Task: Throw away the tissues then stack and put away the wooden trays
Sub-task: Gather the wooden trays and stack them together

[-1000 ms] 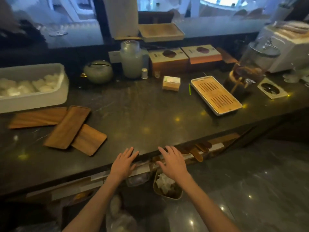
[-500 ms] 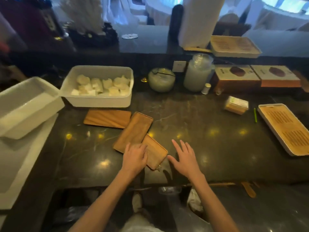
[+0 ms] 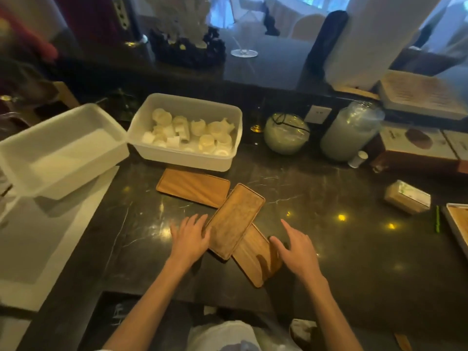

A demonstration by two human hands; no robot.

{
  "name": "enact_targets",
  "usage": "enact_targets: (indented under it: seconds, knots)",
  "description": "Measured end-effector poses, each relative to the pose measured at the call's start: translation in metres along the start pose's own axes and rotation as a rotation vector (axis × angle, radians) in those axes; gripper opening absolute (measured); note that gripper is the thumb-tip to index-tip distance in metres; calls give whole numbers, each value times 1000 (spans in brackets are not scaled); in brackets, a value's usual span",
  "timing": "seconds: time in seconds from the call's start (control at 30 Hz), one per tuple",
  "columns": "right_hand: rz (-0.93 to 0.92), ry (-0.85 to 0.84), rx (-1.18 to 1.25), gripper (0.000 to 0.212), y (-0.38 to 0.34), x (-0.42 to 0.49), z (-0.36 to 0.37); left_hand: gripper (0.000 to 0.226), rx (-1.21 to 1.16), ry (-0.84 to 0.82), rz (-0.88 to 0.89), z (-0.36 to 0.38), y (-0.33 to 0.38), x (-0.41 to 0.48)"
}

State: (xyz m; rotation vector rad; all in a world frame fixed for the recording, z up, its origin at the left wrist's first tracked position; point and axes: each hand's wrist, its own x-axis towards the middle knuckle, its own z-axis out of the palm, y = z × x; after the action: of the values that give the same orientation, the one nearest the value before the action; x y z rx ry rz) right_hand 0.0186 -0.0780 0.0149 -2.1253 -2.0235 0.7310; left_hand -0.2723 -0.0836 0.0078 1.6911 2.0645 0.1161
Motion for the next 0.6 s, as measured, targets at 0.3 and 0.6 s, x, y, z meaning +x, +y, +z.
enact_targets:
  seconds: [0.3,0.6]
  knots:
    - [77,-105,154,63,-30,58,4,42,-182,-20,-151,-18,-12,33]
    - [358,-198,575,67,-63,87,39,35,-309,-312,-102,22,-1,79]
